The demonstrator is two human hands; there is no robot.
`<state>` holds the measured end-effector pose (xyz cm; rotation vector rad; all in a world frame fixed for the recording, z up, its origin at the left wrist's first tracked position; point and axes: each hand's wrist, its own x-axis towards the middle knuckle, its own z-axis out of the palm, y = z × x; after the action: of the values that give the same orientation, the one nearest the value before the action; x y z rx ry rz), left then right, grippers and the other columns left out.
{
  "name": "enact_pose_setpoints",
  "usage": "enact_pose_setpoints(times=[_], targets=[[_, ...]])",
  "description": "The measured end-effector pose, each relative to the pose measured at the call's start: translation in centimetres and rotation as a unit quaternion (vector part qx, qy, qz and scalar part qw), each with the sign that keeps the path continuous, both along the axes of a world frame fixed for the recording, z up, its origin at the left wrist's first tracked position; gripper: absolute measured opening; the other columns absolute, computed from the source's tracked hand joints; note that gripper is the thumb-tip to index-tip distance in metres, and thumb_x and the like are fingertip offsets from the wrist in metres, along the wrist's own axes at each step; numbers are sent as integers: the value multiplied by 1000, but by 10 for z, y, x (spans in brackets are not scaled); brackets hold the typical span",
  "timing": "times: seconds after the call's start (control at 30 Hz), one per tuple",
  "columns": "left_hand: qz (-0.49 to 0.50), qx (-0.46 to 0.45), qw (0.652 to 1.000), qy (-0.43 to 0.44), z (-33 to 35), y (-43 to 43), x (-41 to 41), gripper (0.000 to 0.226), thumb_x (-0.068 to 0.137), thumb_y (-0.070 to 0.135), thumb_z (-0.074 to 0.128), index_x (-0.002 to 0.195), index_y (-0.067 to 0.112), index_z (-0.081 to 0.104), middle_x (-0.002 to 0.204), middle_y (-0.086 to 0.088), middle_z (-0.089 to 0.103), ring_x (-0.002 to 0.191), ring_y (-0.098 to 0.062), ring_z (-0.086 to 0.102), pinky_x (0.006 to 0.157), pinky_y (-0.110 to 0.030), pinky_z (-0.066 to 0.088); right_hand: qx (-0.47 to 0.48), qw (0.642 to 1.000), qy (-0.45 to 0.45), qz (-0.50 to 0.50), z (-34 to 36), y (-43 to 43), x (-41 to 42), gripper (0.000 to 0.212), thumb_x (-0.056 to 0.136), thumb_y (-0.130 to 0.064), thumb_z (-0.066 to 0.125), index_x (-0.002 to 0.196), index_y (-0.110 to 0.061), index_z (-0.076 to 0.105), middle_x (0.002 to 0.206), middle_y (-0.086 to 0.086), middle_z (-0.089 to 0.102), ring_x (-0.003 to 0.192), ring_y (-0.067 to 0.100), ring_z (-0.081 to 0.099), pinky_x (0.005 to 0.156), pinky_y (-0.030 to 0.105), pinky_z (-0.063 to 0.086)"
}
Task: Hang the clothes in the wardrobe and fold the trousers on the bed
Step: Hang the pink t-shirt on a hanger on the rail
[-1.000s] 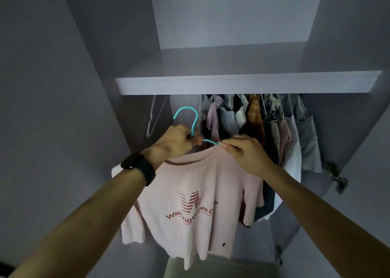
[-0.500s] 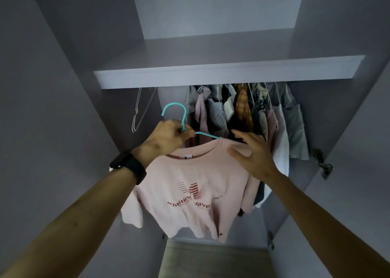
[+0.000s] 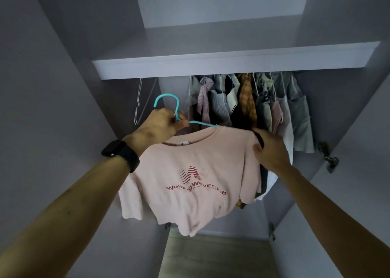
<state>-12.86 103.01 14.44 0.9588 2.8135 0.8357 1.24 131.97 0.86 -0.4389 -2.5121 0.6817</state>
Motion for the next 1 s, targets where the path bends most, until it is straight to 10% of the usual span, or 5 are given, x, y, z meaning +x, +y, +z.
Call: enact_pose_setpoints(times=[0.13, 0.27, 0.47, 0.73, 1.0], targets=[[-22, -11, 1000, -17, -2, 8, 5, 12, 96, 33, 67, 93, 27, 76, 89, 0, 74, 87, -18, 68, 83, -29, 53, -23, 988, 83, 125, 22, -34, -18, 29, 88, -18, 69, 116, -14, 75, 104, 5, 75, 95, 16, 62, 90, 20, 49], [-20, -25, 999, -13, -7, 5, 3, 13, 96, 34, 66, 94, 26, 76, 84, 0, 72, 78, -18, 65, 67, -20, 49, -64, 980, 19, 188, 33, -37, -33, 19, 92, -26, 74, 108, -16, 79, 80, -3, 76, 70, 12, 67, 65, 30, 52], [-5, -8, 1000, 19, -12, -2, -3, 13, 95, 28, 68, 97, 18, 76, 88, 0, 73, 78, -13, 66, 76, -24, 52, 31, 960, 221, 171, 33, -58, -31, 18, 92, -16, 72, 108, -11, 78, 101, -2, 76, 91, 17, 66, 83, 28, 54], [-11, 4, 999, -35, -11, -20, -13, 11, 95, 32, 69, 97, 25, 77, 92, 7, 74, 87, -9, 68, 82, -21, 52, 64, 977, 106, 175, 34, -66, -30, 40, 90, -28, 75, 127, -13, 69, 113, 6, 66, 100, 21, 59, 90, 37, 52], [-38, 17, 995, -93, -40, -23, -2, 8, 90, 31, 74, 83, 33, 75, 81, 10, 74, 77, 0, 66, 65, -7, 46, 116, 944, -129, 280, 36, -77, -31, 16, 100, -35, 58, 90, -23, 65, 81, -14, 47, 74, 10, 51, 69, 31, 42]])
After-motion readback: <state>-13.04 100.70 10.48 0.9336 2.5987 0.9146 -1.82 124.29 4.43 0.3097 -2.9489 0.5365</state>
